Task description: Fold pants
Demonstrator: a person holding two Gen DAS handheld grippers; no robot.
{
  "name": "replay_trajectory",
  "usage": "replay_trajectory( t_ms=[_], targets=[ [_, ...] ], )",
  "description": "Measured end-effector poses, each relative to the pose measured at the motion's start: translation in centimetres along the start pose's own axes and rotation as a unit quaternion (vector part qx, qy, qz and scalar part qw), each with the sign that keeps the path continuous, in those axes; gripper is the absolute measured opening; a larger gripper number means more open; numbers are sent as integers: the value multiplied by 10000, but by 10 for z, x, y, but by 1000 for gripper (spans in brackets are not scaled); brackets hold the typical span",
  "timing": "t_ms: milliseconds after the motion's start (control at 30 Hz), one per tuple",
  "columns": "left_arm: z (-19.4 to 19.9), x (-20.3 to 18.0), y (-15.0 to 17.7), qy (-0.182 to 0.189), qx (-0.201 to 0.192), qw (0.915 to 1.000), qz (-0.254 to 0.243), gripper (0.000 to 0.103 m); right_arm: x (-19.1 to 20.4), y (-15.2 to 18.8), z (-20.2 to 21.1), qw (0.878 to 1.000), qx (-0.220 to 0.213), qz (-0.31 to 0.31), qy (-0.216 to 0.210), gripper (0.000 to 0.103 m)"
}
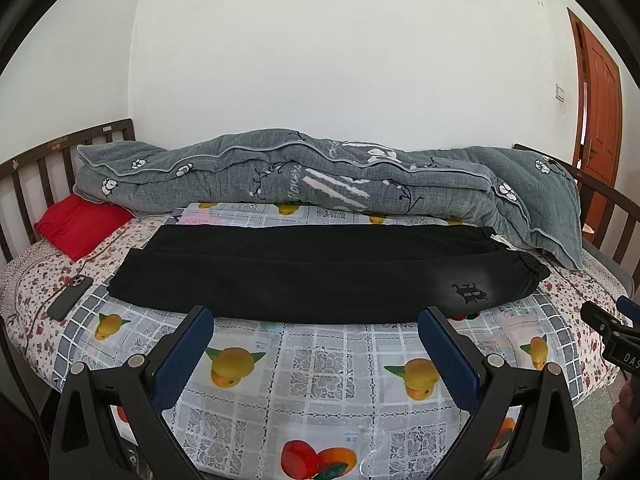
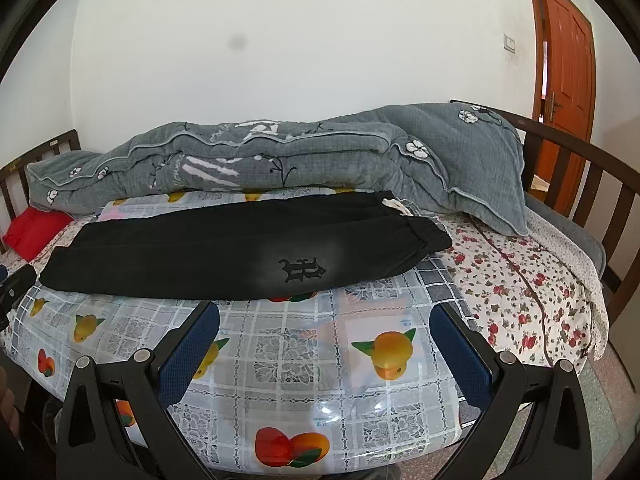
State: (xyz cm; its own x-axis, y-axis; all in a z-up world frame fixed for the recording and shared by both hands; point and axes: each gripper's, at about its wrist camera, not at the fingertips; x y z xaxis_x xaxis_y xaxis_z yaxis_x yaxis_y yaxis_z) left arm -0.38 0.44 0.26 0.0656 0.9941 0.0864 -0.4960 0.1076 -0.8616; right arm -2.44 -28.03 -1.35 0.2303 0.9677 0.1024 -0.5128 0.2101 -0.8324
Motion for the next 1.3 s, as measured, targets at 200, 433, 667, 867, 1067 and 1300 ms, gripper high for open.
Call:
replay_trajectory(
  t_ms=[200,433,667,867,1067,1300],
  targets=[
    [3,-2,-1,-62,-41,9999,-88,103,1,0,1,10000,-3,-2,1,103],
    [5,-3,-1,-47,-45,9999,-79,103,1,0,2,10000,-5,0,-3,103],
    [6,-6,-1,-63,-41,9999,-90,103,3,0,3,10000,-16,-11,-13,103],
    [5,-6,-1,-60,-39,9999,-92,103,3,0,4,10000,-19,-1,-15,103],
    [5,-8,-2,-50,-50,9999,-93,103,4,-1,4,10000,-22,9,-23,103],
    [4,-8,-2,-30,-50,10000,-73,103,8,-1,4,10000,-16,45,-66,103]
  ],
)
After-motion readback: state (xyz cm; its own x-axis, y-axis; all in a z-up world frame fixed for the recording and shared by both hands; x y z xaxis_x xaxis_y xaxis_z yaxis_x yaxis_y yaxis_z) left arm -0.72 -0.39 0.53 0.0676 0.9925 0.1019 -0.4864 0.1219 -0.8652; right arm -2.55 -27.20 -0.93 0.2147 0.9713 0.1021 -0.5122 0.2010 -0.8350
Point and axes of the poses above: each gripper's, at about its wrist camera, not at the fingertips, and z roughly against the way its jaws point, x to its left, y to its underside, and after that the axes turned 8 degrees about -z, right-handed
